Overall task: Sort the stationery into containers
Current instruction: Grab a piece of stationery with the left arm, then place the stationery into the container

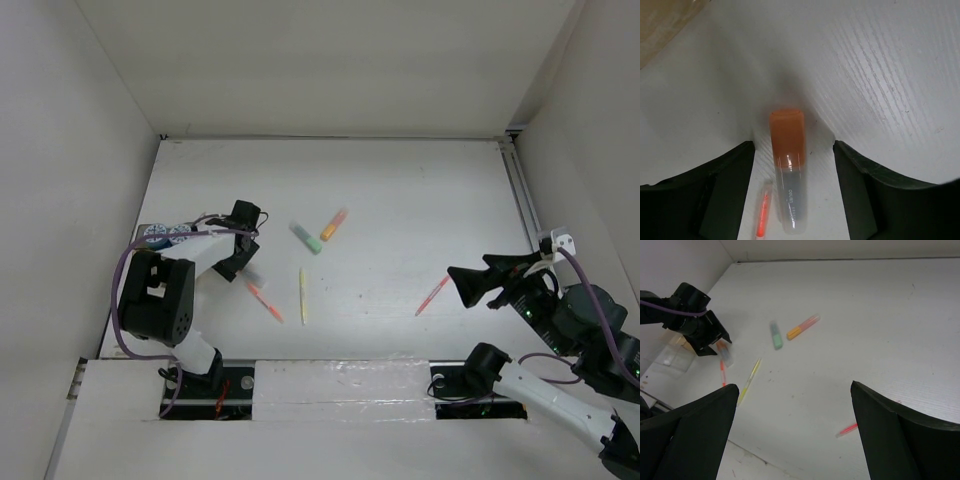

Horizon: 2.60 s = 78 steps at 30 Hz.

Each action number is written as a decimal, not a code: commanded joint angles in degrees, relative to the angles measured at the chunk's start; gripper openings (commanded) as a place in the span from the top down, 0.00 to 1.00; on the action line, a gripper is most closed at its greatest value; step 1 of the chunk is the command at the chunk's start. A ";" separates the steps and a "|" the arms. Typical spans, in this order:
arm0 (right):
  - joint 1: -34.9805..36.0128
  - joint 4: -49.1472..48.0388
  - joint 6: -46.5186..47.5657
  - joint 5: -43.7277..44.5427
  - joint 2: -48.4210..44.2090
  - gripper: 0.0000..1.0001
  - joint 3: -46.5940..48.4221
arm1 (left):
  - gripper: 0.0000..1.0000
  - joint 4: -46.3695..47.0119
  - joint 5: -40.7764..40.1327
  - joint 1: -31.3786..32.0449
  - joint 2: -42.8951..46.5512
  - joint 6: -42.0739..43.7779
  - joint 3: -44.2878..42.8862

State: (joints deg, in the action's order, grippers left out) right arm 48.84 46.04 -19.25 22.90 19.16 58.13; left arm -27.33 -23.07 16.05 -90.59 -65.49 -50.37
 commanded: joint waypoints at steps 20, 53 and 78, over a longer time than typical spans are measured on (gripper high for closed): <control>0.47 -1.48 0.52 0.75 0.44 0.00 0.58 | 1.00 0.19 3.22 -0.06 -4.42 6.34 -17.20; 0.99 -2.01 1.05 -0.48 -0.17 0.00 0.06 | 1.00 -0.97 17.71 -47.61 16.93 23.75 -7.91; 0.99 -2.01 1.05 -0.48 -0.70 0.00 0.06 | 0.39 -0.44 15.25 -47.61 14.03 20.32 -5.88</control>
State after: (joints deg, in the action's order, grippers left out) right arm 49.25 46.00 -18.98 23.07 19.14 58.13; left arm -28.10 -7.64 -31.55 -78.63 -45.06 -56.69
